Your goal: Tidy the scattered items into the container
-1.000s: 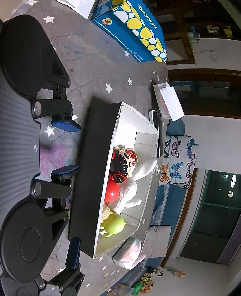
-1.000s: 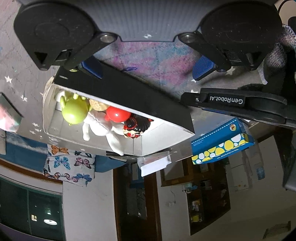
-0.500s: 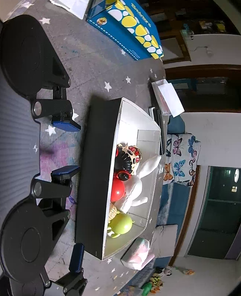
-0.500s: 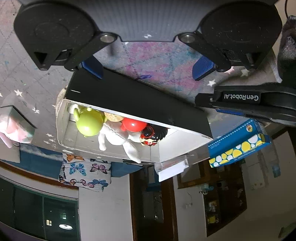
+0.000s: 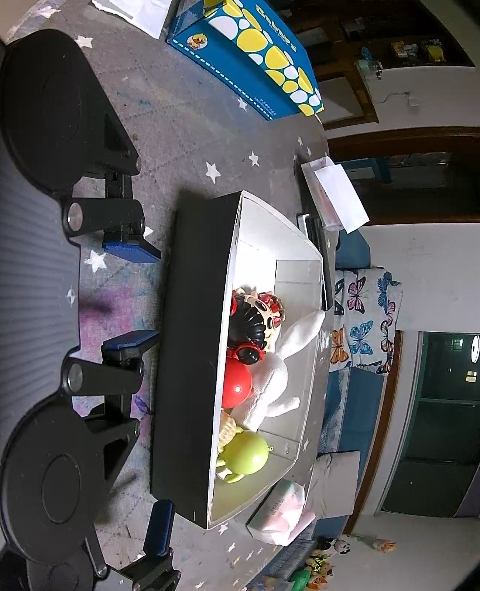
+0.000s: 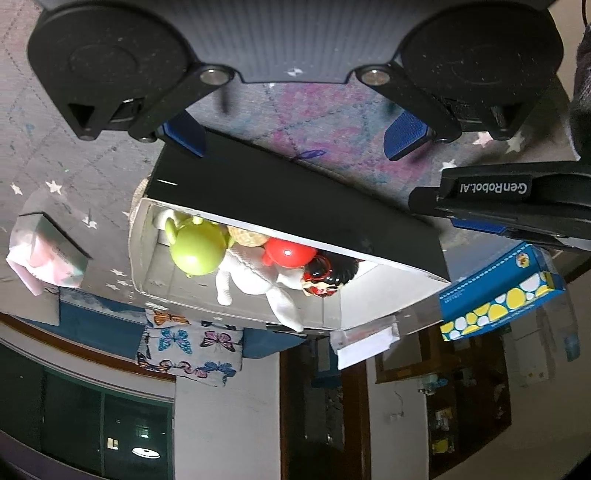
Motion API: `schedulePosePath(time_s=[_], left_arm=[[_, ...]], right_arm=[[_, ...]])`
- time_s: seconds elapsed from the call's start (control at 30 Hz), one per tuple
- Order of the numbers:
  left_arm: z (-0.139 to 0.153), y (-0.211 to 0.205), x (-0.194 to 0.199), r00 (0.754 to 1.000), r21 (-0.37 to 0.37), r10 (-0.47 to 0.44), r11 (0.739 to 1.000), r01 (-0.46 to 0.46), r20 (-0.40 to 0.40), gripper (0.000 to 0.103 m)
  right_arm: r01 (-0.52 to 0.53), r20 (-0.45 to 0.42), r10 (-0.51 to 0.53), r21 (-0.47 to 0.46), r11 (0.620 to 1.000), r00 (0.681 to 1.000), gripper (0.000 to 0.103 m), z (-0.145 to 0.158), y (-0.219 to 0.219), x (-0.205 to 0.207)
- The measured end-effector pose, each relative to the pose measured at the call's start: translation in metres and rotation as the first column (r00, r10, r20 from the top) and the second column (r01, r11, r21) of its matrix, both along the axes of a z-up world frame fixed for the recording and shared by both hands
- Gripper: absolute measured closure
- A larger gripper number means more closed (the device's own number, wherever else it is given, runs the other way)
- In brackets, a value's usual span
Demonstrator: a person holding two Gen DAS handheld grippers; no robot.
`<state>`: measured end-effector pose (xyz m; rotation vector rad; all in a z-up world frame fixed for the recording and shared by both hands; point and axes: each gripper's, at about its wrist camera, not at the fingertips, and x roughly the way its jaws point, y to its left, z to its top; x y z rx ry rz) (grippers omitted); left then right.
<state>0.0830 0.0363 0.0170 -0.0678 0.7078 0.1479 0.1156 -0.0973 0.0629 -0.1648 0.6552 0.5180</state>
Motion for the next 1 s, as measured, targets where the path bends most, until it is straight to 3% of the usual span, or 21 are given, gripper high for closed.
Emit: schedulePosePath(time_s=[1.0], left_arm=[[-0.001, -0.004, 0.019, 1.000, 0.027, -0.016, 1.000, 0.016, -0.018, 0.061]], right_arm=[[0.077, -0.078, -0.078, -0.013, 0.997, 0.994, 0.000, 0.000, 0.000, 0.018]])
